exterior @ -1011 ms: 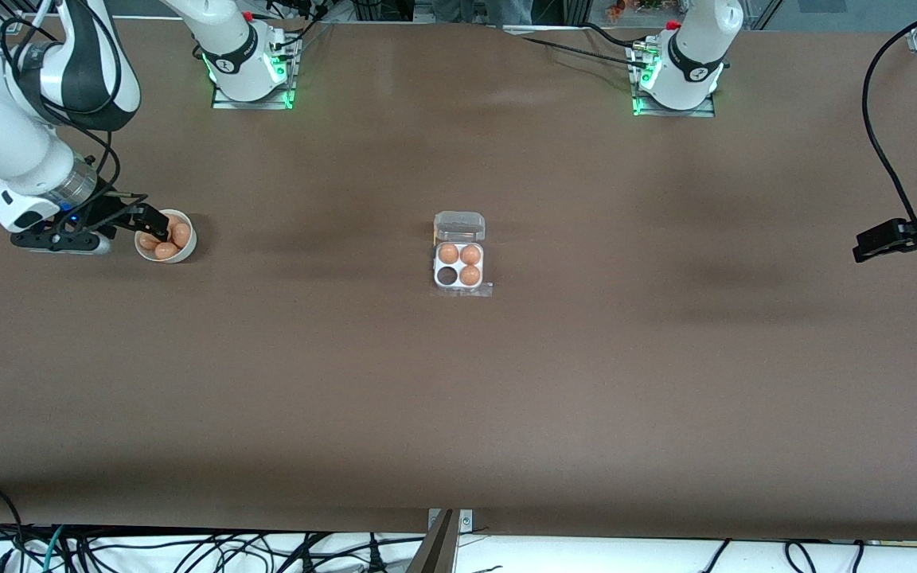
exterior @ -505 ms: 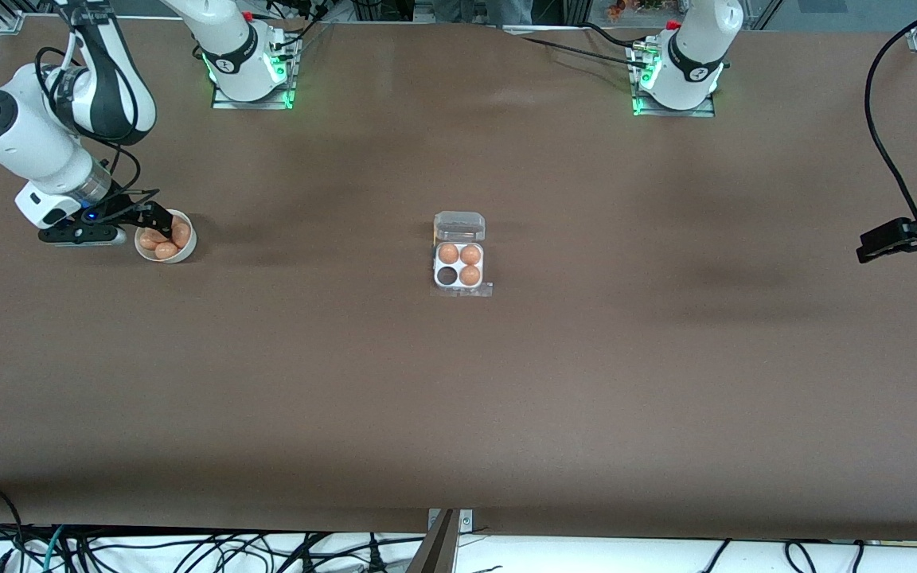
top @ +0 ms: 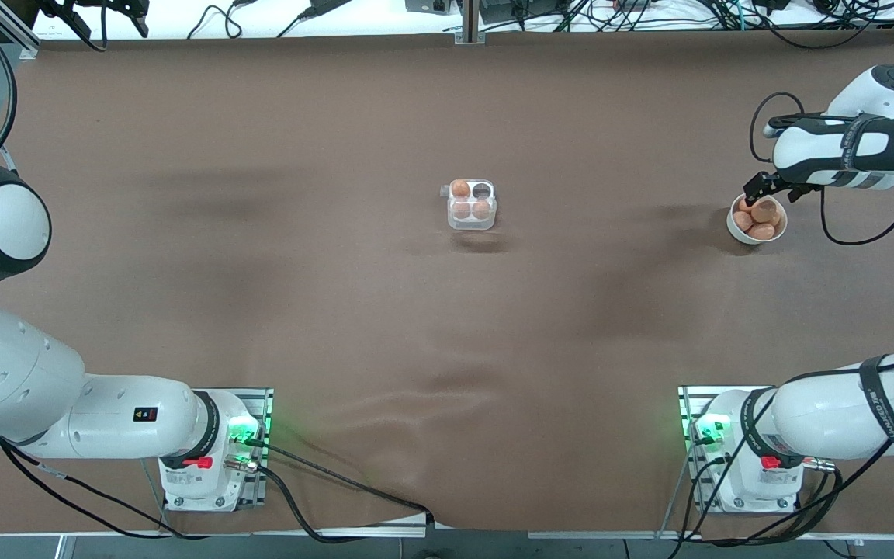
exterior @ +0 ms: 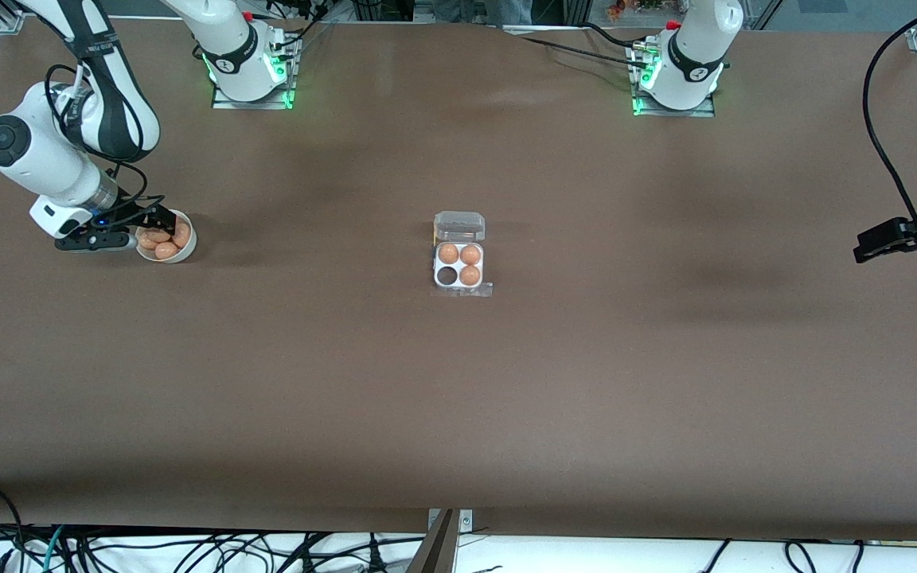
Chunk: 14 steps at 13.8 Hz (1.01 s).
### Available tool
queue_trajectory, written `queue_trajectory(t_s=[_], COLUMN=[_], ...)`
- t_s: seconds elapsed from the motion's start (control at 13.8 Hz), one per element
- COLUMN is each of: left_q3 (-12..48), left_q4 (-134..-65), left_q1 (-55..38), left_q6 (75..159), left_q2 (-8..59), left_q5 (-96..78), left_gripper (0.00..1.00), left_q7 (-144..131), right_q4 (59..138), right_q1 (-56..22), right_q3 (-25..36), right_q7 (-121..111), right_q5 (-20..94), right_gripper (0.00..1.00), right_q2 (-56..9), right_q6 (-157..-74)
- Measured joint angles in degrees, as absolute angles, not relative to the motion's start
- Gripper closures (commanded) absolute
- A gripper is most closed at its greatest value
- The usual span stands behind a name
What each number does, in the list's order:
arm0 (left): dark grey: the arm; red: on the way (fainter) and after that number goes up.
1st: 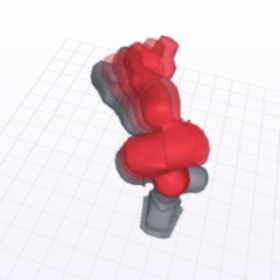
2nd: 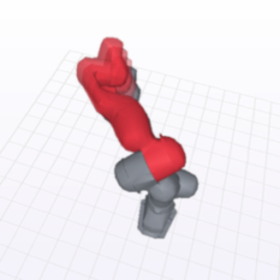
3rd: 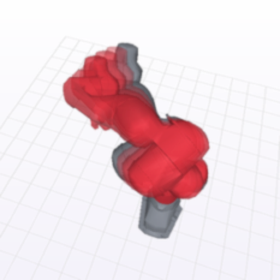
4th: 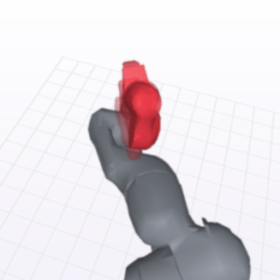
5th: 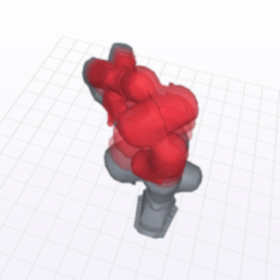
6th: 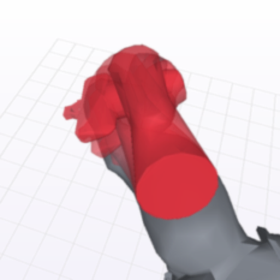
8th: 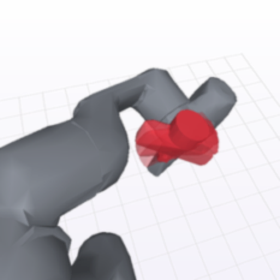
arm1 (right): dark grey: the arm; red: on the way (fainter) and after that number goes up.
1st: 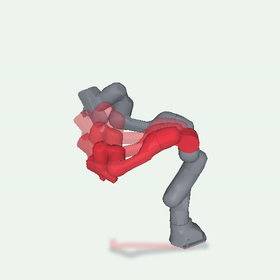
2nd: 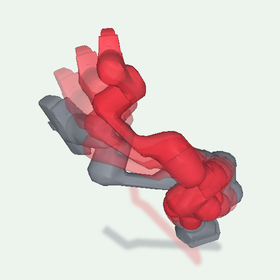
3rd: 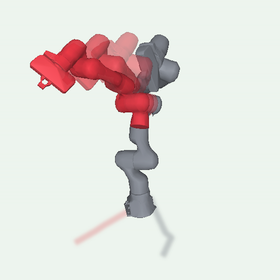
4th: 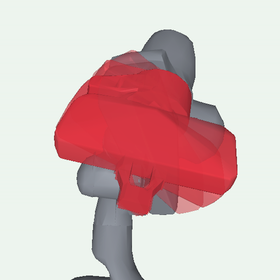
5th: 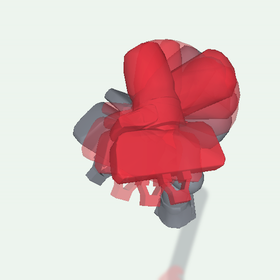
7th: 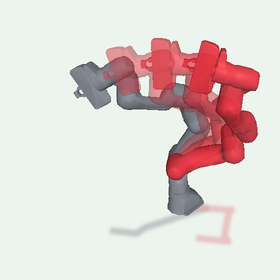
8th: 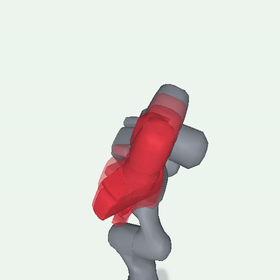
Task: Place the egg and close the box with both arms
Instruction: 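Close the right gripper around one brown egg in the bowl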
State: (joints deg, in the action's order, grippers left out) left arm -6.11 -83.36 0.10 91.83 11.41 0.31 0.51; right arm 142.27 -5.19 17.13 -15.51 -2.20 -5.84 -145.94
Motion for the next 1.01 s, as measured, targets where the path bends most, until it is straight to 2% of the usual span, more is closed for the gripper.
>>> queue_trajectory(t_s=[0.22, 0.36, 0.51, 0.65, 1.01], left_q3=[-6.1, -6.1, -6.1, -6.1, -6.1], left_q4=[-83.4, -83.4, -83.4, -83.4, -83.5], left_q1=[0.1, 0.1, 0.1, 0.1, 0.1], left_q6=[91.8, 91.7, 91.7, 91.7, 91.6], left_q2=[11.6, 11.7, 11.8, 11.8, 12.3], left_q5=[-1.4, -1.4, -1.4, -1.4, -1.4], left_gripper=[0.0, 0.0, 0.0, 0.0, 0.0], left_q7=[0.5, 0.5, 0.5, 0.5, 0.5], right_q4=[142.3, 142.3, 142.3, 142.3, 142.2], right_q1=[-5.3, -5.3, -5.3, -5.3, -5.3], right_q3=[16.9, 16.8, 16.7, 16.7, 16.7], right_q7=[-15.6, -15.6, -15.6, -15.6, -15.7], right_q5=[-2.2, -2.2, -2.2, -2.2, -2.2], right_gripper=[0.05, 0.13, 0.29, 0.38, 0.52], right_q2=[-6.5, -6.8, -7.1, -7.3, -7.7], right_q6=[-145.9, -145.9, -145.9, -145.9, -145.9])
